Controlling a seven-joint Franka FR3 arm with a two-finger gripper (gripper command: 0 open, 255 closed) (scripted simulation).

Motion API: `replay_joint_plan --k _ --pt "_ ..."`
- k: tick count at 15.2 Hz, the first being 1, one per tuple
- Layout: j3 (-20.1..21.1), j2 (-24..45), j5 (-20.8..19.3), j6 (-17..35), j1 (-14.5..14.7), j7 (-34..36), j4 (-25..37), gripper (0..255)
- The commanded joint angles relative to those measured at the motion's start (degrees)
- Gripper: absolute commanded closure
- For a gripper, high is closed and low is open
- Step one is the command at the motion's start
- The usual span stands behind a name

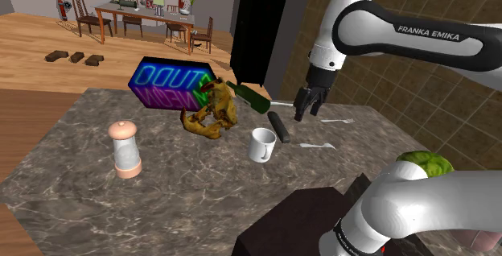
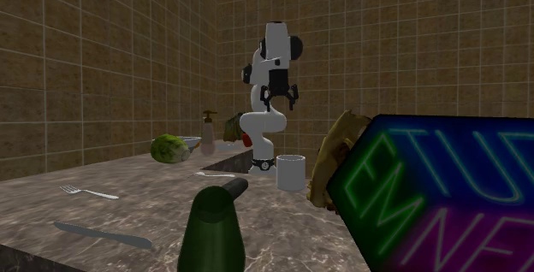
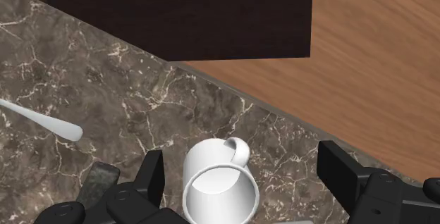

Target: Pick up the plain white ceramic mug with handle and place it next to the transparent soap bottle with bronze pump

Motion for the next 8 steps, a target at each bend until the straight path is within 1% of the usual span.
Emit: replay_joint_plan --k 1,8 --pt "0.00 0.00 0.00 0.00 0.00 0.00 0.00 0" --pt "-1.22 11.95 -2.08 13.53 -0.22 -4.36 -2.01 0"
